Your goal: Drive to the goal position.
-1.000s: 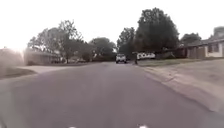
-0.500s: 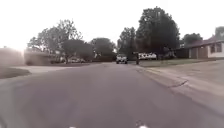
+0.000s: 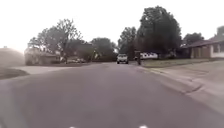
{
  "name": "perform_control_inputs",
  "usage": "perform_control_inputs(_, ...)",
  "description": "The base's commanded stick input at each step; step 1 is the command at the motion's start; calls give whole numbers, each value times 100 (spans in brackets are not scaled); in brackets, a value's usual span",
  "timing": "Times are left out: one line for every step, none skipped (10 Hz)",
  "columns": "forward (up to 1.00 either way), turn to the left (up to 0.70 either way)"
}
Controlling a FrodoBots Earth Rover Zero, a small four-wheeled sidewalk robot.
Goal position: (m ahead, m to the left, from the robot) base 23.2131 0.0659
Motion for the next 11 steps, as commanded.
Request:
perform_control_inputs(100, 0)
perform_control_inputs(100, 0)
perform_control_inputs(100, 0)
perform_control_inputs(100, 0)
perform_control_inputs(100, 0)
perform_control_inputs(100, 0)
perform_control_inputs(100, 0)
perform_control_inputs(100, 0)
perform_control_inputs(100, 0)
perform_control_inputs(100, 0)
perform_control_inputs(100, 0)
